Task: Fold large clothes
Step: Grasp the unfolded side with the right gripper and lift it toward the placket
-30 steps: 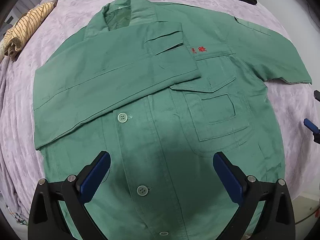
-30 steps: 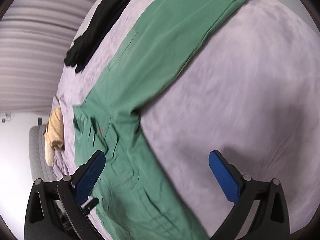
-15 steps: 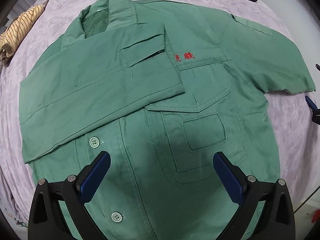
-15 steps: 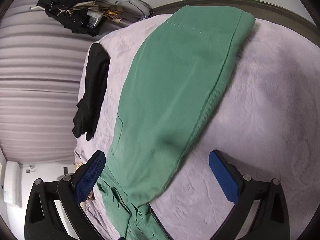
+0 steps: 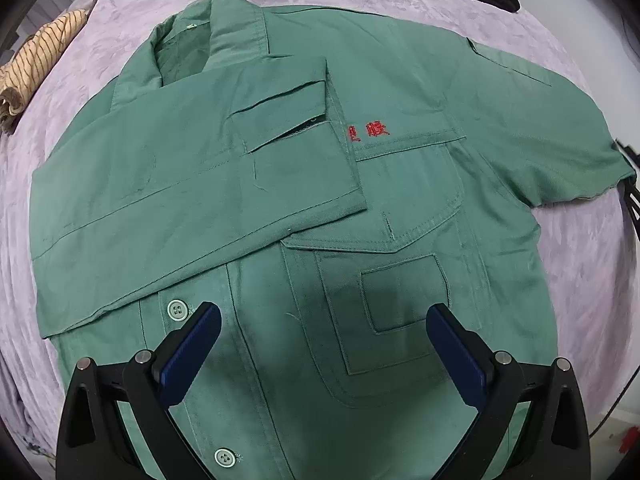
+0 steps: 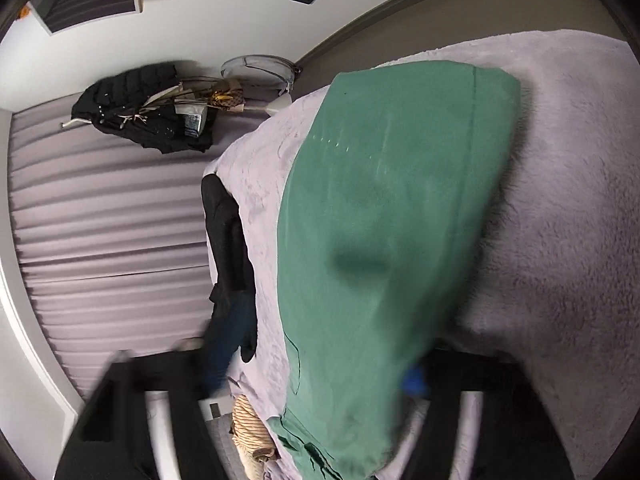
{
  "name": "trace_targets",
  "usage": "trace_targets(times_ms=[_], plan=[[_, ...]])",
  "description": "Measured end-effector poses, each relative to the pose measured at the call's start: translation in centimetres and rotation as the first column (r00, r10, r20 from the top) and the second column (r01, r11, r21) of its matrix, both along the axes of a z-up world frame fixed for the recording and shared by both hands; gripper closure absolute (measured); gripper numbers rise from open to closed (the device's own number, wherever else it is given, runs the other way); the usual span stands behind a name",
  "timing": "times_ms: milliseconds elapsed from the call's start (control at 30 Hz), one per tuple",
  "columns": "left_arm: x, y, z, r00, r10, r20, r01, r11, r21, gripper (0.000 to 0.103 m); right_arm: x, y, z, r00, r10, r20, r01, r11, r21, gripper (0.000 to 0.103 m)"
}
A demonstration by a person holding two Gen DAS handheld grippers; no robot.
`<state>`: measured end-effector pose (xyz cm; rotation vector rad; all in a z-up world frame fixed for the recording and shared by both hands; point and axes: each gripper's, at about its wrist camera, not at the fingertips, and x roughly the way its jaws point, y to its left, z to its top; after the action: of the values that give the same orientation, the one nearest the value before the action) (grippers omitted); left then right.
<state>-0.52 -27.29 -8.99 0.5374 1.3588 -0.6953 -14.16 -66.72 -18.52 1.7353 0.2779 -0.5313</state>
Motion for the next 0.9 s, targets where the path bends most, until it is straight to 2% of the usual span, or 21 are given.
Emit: trace_targets(times_ms=[33,100,233,333,400,500,600,633,700,733,800,867,900], plan=[[0.2,0.1,0.0,1.000,0.002,-0.001,-0.002,1.000,-0.001,0.000,0.3,-0.1,-0.3,1.000,0.018,-0.015,-0.018,1.000,0.013,0.098],[0.7,0.5,-0.1,1.000,0.010,0.003,-0.010,1.000,0.000,0.000,0.6,0.0,0.3,0.999,0.035,-0.012,-0.035,0.999,-0.019,0.098],[2.1,2.2,0.4,0.999,0.032,0.012,-0.032,0.999,-0.011,0.000,2.6,1.2,4.0,0.990,0.133,0.042,-0.125,0.981,-0.151,0.098],[3.8,4.2,0.8,0.997,0.068,0.027,-0.068,0.998,-0.020,0.000,6.2,3.4,8.1,0.958,0.286,0.018,-0.270,0.923,-0.275,0.098],[4.7,5.6,1.1,0.994,0.103,0.045,-0.102,0.994,-0.026,0.000,9.8,6.3,11.1,0.913,0.407,-0.021,-0.386,0.847,-0.366,0.098],[6.7,8.6,1.7,0.983,0.168,0.069,-0.166,0.986,-0.034,0.000,15.0,11.6,14.2,0.824,0.560,-0.087,-0.532,0.710,-0.461,0.098],[8.7,11.8,1.8,0.969,0.231,0.088,-0.229,0.973,-0.034,0.000,21.0,20.0,15.9,0.690,0.697,-0.195,-0.671,0.516,-0.533,0.097],[9.6,12.9,1.7,0.964,0.251,0.092,-0.249,0.968,-0.034,0.000,23.3,23.6,15.8,0.631,0.740,-0.234,-0.714,0.437,-0.547,0.097],[10.1,15.9,1.6,0.952,0.291,0.096,-0.289,0.957,-0.034,0.000,26.4,29.0,14.6,0.549,0.785,-0.286,-0.770,0.342,-0.539,0.097],[10.3,17.0,1.4,0.947,0.307,0.099,-0.305,0.952,-0.033,0.000,28.2,32.1,13.1,0.505,0.808,-0.302,-0.801,0.310,-0.512,0.097],[11.2,18.6,0.8,0.938,0.331,0.102,-0.330,0.943,-0.027,0.000,30.2,36.4,10.1,0.442,0.835,-0.327,-0.850,0.274,-0.450,0.097],[11.6,20.4,0.5,0.933,0.347,0.101,-0.346,0.938,-0.020,0.000,32.1,39.8,6.0,0.381,0.842,-0.382,-0.901,0.246,-0.356,0.096],[12.0,21.2,0.1,0.931,0.351,0.097,-0.351,0.936,-0.018,0.000,32.6,40.4,4.2,0.361,0.840,-0.404,-0.918,0.245,-0.310,0.096]])
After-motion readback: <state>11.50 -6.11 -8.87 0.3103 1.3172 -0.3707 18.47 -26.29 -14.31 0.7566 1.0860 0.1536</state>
